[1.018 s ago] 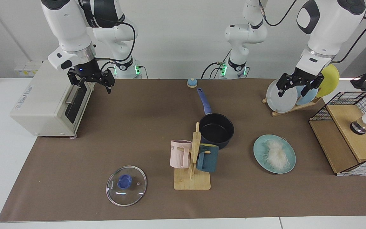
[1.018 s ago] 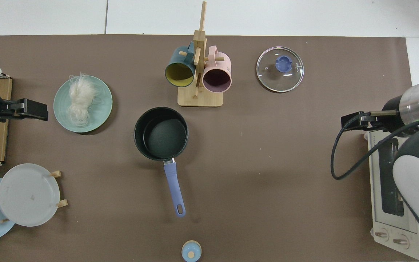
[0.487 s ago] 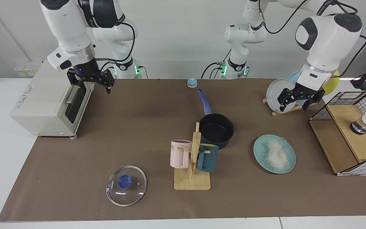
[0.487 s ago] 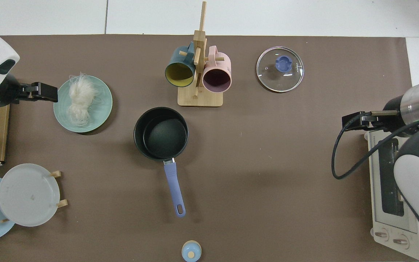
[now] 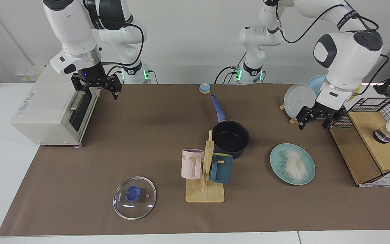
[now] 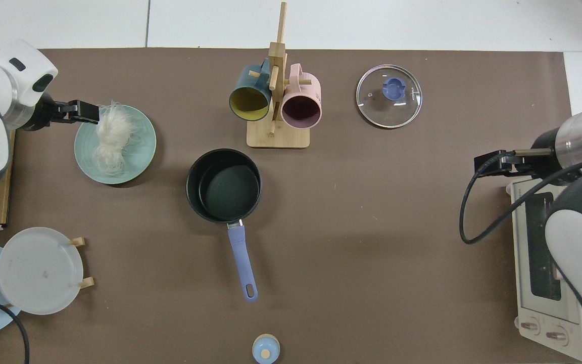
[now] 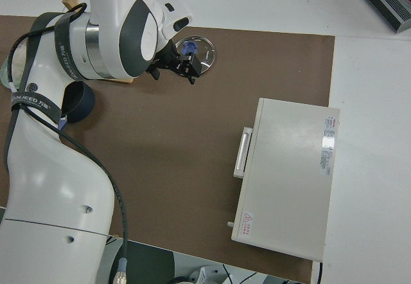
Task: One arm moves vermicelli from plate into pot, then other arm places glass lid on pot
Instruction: 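Grasp the vermicelli with the left gripper while the right gripper reaches the lid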
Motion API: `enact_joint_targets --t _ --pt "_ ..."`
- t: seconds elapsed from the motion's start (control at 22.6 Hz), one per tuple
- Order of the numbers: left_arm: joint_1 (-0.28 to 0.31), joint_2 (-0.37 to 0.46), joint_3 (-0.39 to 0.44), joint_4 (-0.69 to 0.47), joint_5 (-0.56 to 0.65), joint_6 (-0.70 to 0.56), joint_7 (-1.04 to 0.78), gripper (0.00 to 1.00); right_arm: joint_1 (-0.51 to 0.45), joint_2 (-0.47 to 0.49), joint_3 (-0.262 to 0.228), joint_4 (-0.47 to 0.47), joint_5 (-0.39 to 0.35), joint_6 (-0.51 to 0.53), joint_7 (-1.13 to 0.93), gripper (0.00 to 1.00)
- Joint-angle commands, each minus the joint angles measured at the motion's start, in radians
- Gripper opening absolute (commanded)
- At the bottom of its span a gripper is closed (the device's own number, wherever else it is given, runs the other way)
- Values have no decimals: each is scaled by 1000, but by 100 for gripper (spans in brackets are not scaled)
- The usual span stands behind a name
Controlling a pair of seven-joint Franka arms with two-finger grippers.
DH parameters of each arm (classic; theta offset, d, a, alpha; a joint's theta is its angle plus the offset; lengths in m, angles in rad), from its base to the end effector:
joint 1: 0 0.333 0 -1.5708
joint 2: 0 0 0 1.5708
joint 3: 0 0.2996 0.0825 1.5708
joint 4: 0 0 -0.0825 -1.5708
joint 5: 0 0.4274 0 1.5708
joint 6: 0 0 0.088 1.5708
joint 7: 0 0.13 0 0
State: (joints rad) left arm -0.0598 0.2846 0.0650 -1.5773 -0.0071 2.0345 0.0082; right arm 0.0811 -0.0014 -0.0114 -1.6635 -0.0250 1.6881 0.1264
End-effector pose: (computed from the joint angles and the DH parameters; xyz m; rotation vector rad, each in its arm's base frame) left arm 0.7054 -0.0007 0.4412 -3.1174 0.0071 -0.2705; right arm 0.6053 0.0393 0.5483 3.1180 -0.0844 0.0441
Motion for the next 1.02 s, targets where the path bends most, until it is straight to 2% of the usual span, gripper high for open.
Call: enact_joint_targets --t 0.0,0.22,0.44,0.89,0.97 --pt "1 89 1 28 -8 81 19 100 -11 183 7 206 11 -7 -27 100" --pt "-3 149 1 20 -2 145 18 100 -9 418 22 471 31 -11 -16 99" --pt "-6 203 1 10 -4 196 18 100 -7 621 17 634 30 57 -16 99" --pt "-9 209 -4 -61 -19 200 6 100 8 833 10 656 28 324 -13 99" --pt "-9 209 -4 -79 -19 217 7 100 15 865 13 674 28 352 -10 99"
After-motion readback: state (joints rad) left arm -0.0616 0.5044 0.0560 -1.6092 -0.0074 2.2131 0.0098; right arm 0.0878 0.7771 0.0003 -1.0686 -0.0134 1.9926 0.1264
